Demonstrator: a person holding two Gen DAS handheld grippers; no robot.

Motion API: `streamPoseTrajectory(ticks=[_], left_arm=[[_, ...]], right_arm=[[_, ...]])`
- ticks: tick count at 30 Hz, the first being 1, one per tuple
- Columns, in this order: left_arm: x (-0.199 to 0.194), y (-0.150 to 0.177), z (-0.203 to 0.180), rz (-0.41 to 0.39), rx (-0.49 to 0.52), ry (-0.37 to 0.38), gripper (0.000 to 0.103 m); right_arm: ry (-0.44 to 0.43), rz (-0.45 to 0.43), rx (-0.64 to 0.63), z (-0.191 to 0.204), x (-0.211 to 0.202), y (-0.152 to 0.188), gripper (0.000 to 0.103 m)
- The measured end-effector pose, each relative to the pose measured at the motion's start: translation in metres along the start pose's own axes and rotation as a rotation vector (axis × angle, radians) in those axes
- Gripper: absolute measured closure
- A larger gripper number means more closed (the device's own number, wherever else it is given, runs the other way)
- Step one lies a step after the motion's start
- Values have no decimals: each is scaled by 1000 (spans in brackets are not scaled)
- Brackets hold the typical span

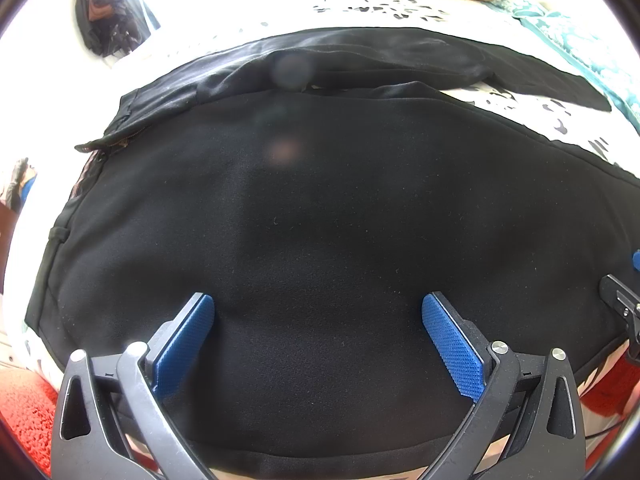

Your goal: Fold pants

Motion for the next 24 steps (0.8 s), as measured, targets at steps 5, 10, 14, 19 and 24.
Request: streamPoseTrajectory(ticks=[5, 10, 14, 19, 24], left_arm=[[0, 0, 0, 0, -1, 1, 0], [0, -2, 1, 15, -1, 14, 0], [-5, -10, 4, 62, -15, 27, 0], [-23, -9, 8, 4, -26, 65, 1], [-23, -4, 11, -32, -11, 76, 0]], right_arm=[[0, 0, 0, 0, 0, 0, 0], [0, 0, 0, 0, 0, 1, 0], [0, 2, 2, 0, 0, 0, 0], [5, 2, 3, 0, 0, -2, 0], [9, -4, 3, 0, 0, 0, 0]])
Point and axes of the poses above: each gripper's, at about its wrist camera, not at the fingertips, and x roughly the way its jaws point, z to its left, y to its underside, the point moved 7 cm from there along x, roughly the way its jaws point, and after that the axes turned 11 degrees about -x, right-handed, at the moved point
